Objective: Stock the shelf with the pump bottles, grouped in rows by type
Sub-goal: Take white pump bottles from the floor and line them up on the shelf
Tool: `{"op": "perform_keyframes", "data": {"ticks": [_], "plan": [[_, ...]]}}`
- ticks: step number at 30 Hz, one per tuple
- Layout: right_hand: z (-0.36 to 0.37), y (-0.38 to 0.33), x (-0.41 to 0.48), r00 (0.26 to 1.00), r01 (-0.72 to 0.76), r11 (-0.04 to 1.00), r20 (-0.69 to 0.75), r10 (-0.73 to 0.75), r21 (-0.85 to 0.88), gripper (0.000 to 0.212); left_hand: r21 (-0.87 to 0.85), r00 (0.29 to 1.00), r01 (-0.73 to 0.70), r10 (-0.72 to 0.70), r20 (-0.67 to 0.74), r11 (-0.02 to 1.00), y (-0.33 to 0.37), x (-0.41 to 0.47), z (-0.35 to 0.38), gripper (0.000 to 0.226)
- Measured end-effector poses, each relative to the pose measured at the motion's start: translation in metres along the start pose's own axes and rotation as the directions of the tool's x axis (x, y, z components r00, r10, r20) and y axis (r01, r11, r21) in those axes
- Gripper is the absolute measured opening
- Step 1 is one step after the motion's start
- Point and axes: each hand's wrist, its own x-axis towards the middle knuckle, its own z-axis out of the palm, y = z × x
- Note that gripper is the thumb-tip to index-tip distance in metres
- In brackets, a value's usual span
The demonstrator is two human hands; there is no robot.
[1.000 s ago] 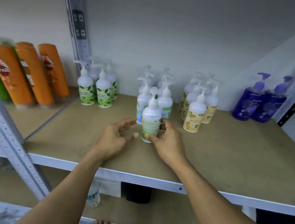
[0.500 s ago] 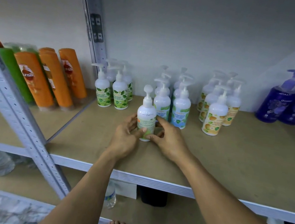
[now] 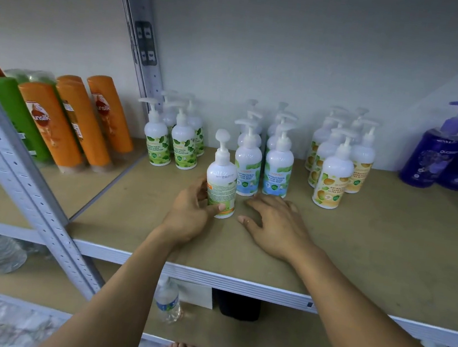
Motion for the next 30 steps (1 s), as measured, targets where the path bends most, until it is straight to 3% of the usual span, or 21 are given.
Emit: {"op": "perform_keyframes", "data": {"ticks": [7,14,25,30], "plan": [[0.006,0.000,0.001,0.999,0.017,1.000,-0.030,-0.017,-0.012,0.050,0.128,0.979,0.035,-0.008,-0.203,0.991,-0.016,0.009,-0.046,0.050],[0.008,-0.002,0.001,0.998,0.021,0.999,-0.062,-0.023,-0.046,0.051,0.197,0.908,0.126,-0.033,-0.417,0.972,-0.032,0.020,-0.097,0.058],[0.006,-0.004,0.001,0.999,0.002,0.998,-0.040,-0.004,-0.056,0.051,0.282,0.870,0.208,-0.046,-0.490,0.936,-0.046,0.039,-0.113,0.062],[0.006,-0.005,0.002,0.999,-0.008,0.999,-0.048,0.005,-0.047,0.049,0.175,0.863,0.191,-0.081,-0.498,0.966,-0.047,0.047,-0.119,0.069]]}}
